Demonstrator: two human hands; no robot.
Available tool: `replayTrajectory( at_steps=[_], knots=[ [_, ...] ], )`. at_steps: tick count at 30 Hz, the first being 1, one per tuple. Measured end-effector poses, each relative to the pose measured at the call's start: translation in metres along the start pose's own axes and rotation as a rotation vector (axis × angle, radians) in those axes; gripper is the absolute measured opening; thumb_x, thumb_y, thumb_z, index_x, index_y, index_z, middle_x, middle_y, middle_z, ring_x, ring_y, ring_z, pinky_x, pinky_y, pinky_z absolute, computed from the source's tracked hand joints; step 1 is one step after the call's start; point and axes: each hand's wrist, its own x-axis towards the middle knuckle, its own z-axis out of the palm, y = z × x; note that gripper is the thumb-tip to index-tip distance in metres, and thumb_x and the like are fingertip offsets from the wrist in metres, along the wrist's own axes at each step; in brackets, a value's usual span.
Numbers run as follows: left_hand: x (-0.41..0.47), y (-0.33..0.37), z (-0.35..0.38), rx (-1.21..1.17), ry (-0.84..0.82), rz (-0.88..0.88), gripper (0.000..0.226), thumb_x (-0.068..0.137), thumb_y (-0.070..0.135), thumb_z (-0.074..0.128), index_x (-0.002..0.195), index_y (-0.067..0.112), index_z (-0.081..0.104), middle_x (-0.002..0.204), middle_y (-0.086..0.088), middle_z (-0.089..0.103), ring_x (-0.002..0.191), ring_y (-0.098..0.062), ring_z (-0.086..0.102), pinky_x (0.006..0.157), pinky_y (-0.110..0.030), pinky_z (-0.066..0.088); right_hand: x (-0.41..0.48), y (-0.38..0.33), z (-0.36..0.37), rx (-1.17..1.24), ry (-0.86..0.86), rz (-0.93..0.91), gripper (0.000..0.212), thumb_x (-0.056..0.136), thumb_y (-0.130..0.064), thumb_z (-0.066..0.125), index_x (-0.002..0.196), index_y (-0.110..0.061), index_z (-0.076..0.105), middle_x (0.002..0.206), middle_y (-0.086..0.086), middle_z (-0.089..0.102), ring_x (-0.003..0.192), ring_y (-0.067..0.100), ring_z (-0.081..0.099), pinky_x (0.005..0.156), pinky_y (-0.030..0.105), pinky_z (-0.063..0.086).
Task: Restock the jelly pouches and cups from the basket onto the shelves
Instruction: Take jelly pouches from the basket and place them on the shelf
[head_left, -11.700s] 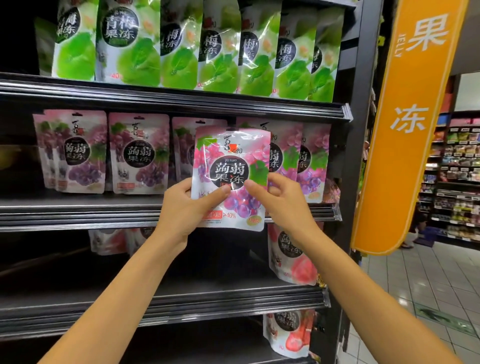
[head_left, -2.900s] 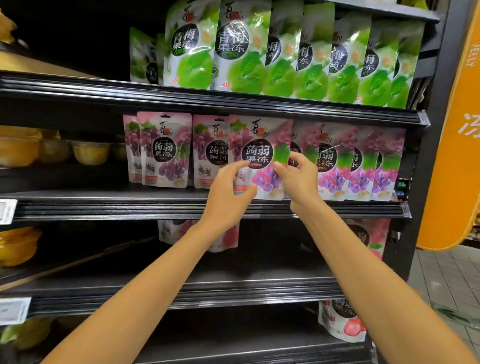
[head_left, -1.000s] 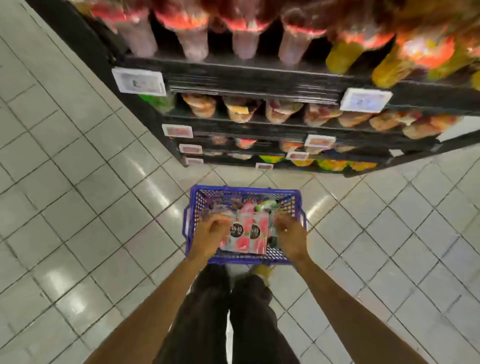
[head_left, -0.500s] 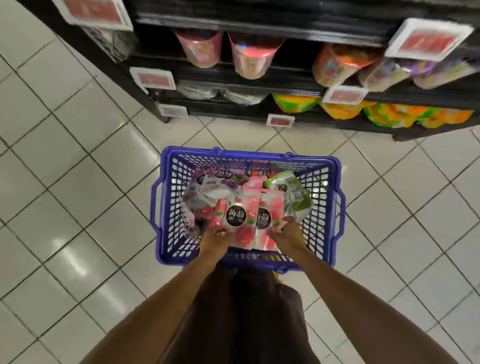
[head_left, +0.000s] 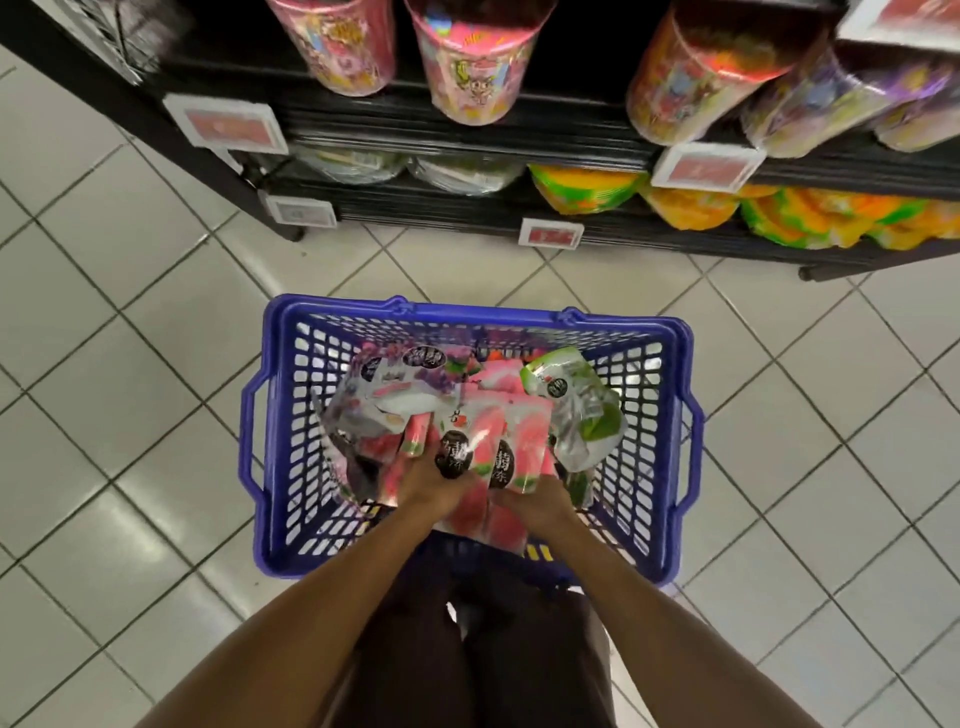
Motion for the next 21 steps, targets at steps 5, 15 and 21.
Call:
replayTrajectory(
  at_steps=[5, 15, 21],
  knots=[
    [-0.033, 0.012, -0.022, -0.113, -0.022, 0.113, 0.055, 0.073, 0.035, 0.084, 0.122, 0.018, 0.065, 0.129, 0.001, 0.056, 0.122, -0.017, 0.052, 0.096, -0.017, 0.038, -0.034, -0.001, -0.028, 0.392, -0.132, 0.033, 0.024, 0.067, -0.022, 0.088, 0.082, -0.013, 0.071, 0.078, 0.003, 0.076, 0.071, 0.016, 0.072, 0.059, 0.022, 0.057],
    [-0.17, 0.064, -0.072, -0.622, 0.029, 0.273, 0.076, 0.064, -0.024, 0.075, 0.124, 0.008, 0.04, 0.115, -0.007, 0.057, 0.082, -0.001, 0.067, 0.061, -0.013, 0.054, -0.174, -0.029, -0.094, 0.816, -0.331, -0.152, 0.047, 0.072, -0.003, 0.075, 0.118, 0.0, 0.063, 0.108, 0.017, 0.072, 0.095, 0.03, 0.071, 0.074, 0.036, 0.058],
    [-0.293, 0.123, -0.142, -0.608, -0.134, 0.362, 0.078, 0.049, 0.04, 0.091, 0.119, 0.024, 0.059, 0.106, 0.003, 0.075, 0.109, -0.022, 0.067, 0.092, -0.037, 0.054, -0.301, -0.079, -0.156, 0.819, -0.263, -0.32, 0.047, 0.074, -0.008, 0.075, 0.12, -0.01, 0.065, 0.115, 0.014, 0.071, 0.109, 0.031, 0.067, 0.086, 0.039, 0.057]
  ],
)
